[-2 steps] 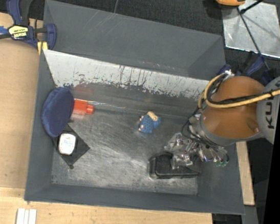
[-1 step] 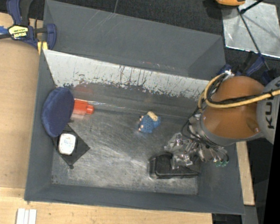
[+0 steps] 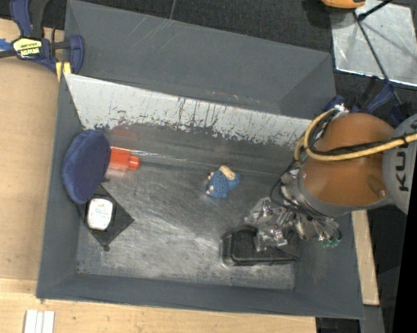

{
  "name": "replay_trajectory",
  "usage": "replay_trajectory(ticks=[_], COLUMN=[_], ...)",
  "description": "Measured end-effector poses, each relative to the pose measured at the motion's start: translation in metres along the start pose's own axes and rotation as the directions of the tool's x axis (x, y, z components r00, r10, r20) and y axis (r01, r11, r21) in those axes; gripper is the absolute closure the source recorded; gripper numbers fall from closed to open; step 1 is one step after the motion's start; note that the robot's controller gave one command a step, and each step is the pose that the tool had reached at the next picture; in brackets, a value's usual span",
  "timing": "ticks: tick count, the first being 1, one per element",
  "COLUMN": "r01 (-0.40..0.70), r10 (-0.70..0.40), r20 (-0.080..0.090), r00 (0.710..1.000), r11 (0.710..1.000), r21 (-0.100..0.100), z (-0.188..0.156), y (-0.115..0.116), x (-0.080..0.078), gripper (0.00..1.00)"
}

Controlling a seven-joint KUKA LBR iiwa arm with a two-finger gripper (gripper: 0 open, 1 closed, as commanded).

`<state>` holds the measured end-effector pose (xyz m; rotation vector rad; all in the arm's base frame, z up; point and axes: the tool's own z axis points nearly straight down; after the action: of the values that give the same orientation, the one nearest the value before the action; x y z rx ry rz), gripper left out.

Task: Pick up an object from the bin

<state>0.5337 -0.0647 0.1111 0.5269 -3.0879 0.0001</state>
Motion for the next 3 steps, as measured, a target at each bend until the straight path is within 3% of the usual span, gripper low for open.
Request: replay_trajectory(ticks=[3], r01=[0.0], r10=[0.0], r20=[0.0], r00=[1.0], r11=[1.0], r21=[0.0], z=[0.0], y=[0.0002], x=[-0.0001], gripper=[1.0])
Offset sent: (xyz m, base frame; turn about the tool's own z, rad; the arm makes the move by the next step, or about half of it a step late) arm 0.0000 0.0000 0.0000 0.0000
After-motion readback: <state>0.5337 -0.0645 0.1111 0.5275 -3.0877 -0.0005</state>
